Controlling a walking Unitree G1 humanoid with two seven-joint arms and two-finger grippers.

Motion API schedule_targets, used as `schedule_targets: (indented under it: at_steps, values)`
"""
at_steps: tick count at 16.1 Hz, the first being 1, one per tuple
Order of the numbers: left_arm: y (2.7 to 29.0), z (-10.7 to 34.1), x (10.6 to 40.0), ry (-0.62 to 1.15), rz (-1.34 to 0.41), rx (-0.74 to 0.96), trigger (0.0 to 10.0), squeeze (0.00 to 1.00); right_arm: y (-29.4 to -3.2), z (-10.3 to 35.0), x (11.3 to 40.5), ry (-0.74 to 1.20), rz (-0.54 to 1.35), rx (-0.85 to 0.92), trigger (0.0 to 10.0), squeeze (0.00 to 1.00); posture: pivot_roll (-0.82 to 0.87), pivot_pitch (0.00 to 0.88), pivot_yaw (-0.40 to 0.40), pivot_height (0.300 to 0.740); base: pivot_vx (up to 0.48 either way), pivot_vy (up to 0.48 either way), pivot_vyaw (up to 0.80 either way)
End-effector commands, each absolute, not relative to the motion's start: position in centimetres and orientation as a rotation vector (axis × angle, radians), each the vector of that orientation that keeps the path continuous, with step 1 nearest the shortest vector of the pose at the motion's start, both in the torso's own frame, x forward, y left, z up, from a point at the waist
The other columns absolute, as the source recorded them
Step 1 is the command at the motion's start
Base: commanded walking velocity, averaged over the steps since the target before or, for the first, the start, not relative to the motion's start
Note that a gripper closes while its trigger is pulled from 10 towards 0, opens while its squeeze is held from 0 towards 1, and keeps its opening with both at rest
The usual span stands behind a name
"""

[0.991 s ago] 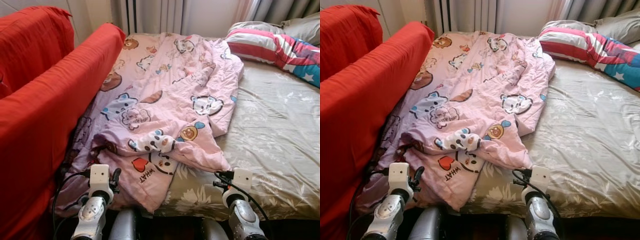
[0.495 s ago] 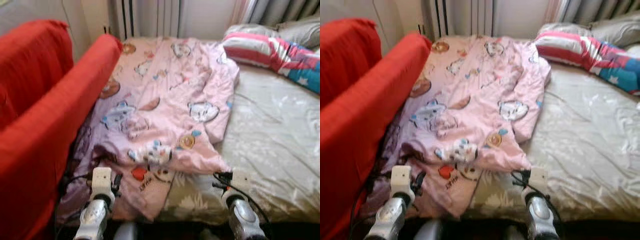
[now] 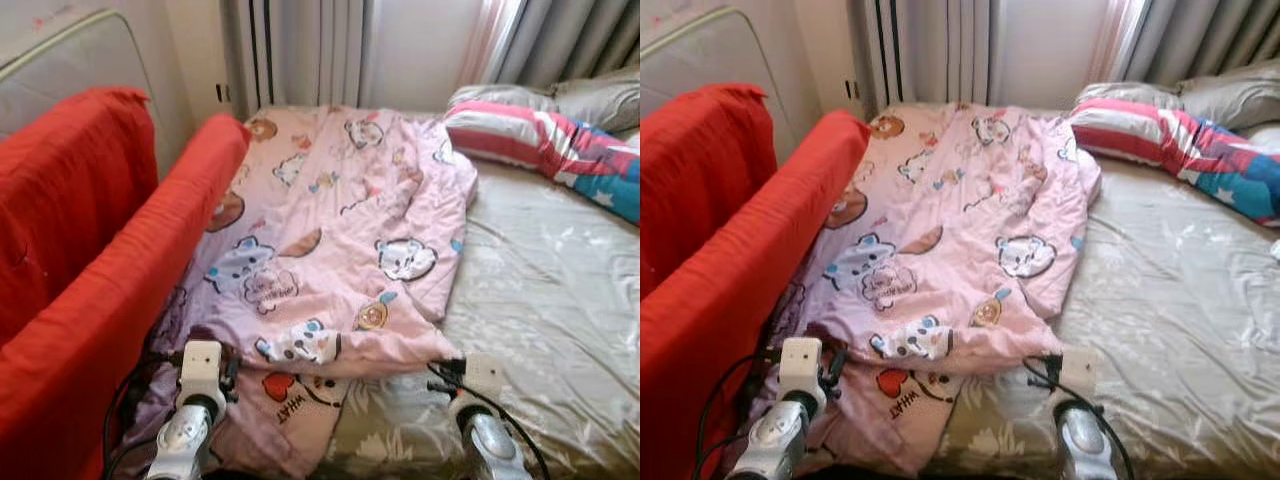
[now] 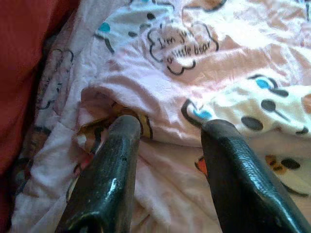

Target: Clean up the room

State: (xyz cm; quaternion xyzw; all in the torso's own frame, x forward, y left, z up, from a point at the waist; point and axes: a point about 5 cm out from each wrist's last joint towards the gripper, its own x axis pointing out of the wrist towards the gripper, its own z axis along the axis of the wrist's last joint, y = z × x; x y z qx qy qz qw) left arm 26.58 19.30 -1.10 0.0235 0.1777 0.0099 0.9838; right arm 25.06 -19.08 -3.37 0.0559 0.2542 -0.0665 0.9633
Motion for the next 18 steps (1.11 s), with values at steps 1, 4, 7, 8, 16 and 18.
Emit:
schedule_targets:
  at_steps: [1, 4, 7, 8, 16, 18]
  values:
    - [19.3, -1.9, 25.9, 0.408, 0.015, 0.054, 10.0, 0.0, -19.7, -3.7, 24.6, 0.538, -0.165, 0.116, 10.0, 0.0, 0.08, 0.003, -0.032, 0.74, 0.0, 0.0, 0.0]
    - [19.6, -2.7, 25.2, 0.464, 0.037, 0.049, 10.0, 0.0, -19.8, -4.2, 23.9, 0.569, -0.195, 0.128, 10.0, 0.0, 0.08, 0.001, -0.032, 0.74, 0.0, 0.0, 0.0]
    - [20.7, -3.1, 24.7, 0.505, 0.079, 0.05, 10.0, 0.0, -20.0, -4.1, 24.0, 0.563, -0.196, 0.115, 10.0, 0.0, 0.08, 0.025, -0.029, 0.74, 0.0, 0.0, 0.0]
    - [21.0, -3.4, 24.4, 0.531, 0.084, 0.053, 10.0, 0.0, -20.1, -4.1, 24.0, 0.561, -0.197, 0.114, 10.0, 0.0, 0.08, 0.031, -0.027, 0.74, 0.0, 0.0, 0.0]
    - [20.9, -4.1, 24.0, 0.618, 0.087, 0.078, 10.0, 0.0, -20.0, -4.2, 23.8, 0.557, -0.208, 0.114, 10.0, 0.0, 0.07, 0.05, -0.013, 0.74, 0.0, -0.032, 0.0]
    - [20.6, -4.1, 24.0, 0.615, 0.078, 0.076, 10.0, 0.0, -19.9, -4.1, 23.8, 0.544, -0.21, 0.121, 10.0, 0.0, 0.07, 0.065, -0.011, 0.74, 0.0, -0.48, 0.0]
